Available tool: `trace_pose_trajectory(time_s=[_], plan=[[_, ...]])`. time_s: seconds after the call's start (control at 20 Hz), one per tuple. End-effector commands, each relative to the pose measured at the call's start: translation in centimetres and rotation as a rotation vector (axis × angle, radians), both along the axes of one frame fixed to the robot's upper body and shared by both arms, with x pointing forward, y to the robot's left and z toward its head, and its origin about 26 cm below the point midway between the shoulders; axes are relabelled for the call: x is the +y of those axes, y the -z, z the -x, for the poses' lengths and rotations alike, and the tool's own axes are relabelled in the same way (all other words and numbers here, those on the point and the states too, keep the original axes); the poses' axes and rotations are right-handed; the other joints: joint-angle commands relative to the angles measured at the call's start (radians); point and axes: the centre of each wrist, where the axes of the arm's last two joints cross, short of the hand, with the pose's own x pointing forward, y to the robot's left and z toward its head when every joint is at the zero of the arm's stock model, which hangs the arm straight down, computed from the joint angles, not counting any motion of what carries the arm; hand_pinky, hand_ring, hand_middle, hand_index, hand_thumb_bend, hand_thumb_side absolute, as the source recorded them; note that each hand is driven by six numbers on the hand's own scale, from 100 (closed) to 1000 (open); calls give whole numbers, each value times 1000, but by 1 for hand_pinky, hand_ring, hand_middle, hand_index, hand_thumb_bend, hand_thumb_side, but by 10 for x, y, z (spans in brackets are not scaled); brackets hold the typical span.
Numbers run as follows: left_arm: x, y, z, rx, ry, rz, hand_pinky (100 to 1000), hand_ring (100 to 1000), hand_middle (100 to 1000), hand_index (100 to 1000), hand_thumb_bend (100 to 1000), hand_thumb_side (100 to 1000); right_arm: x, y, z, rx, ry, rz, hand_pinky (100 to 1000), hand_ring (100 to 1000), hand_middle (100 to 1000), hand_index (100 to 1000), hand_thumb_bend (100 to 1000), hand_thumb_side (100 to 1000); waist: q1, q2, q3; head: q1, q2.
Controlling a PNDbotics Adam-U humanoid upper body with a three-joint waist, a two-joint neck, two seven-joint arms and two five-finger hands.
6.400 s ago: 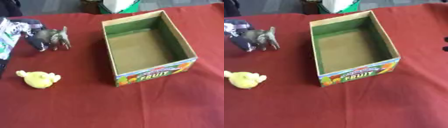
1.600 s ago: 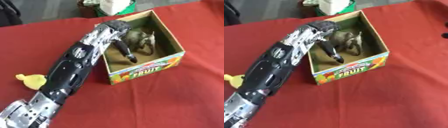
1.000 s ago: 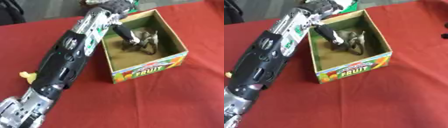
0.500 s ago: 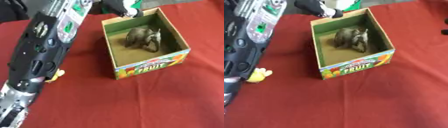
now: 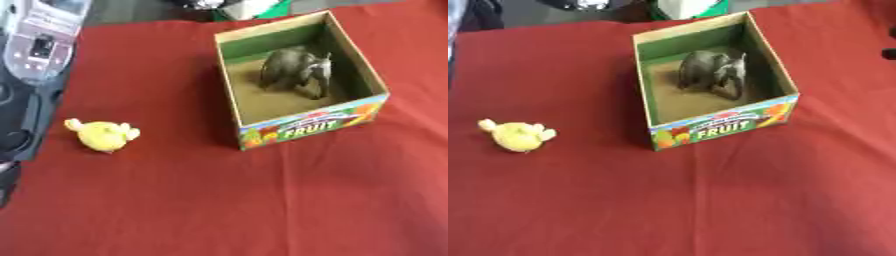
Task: Pick up objects on the table and place them in the box.
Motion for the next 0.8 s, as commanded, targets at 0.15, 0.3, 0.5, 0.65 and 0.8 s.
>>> trace_pose_trajectory(time_s=[0.15,0.3,0.5,0.65,0.8], plan=[[20,-3,21,-63,-38,20,826,822,844,914,633,682,-5,-10,4,-51,18,18,684,774,628,814,100,1000,-13,-25,10,13,-12],[29,4,20,-45,-51,16,826,821,844,918,640,693,-7,-9,5,-59,25,17,683,774,629,814,100,1000,-20,-27,16,12,-18],[38,17,17,17,-48,-4,828,823,848,928,689,715,-9,-9,6,-65,36,15,684,774,628,814,100,1000,-26,-28,17,5,-27],[43,24,15,61,-46,-30,831,827,853,934,737,722,-9,-8,6,-68,41,13,684,773,628,814,100,1000,-31,-28,15,-1,-28],[47,29,14,101,-45,-53,834,831,858,939,804,721,-10,-8,6,-72,45,11,684,773,629,814,100,1000,-36,-29,15,-4,-30]])
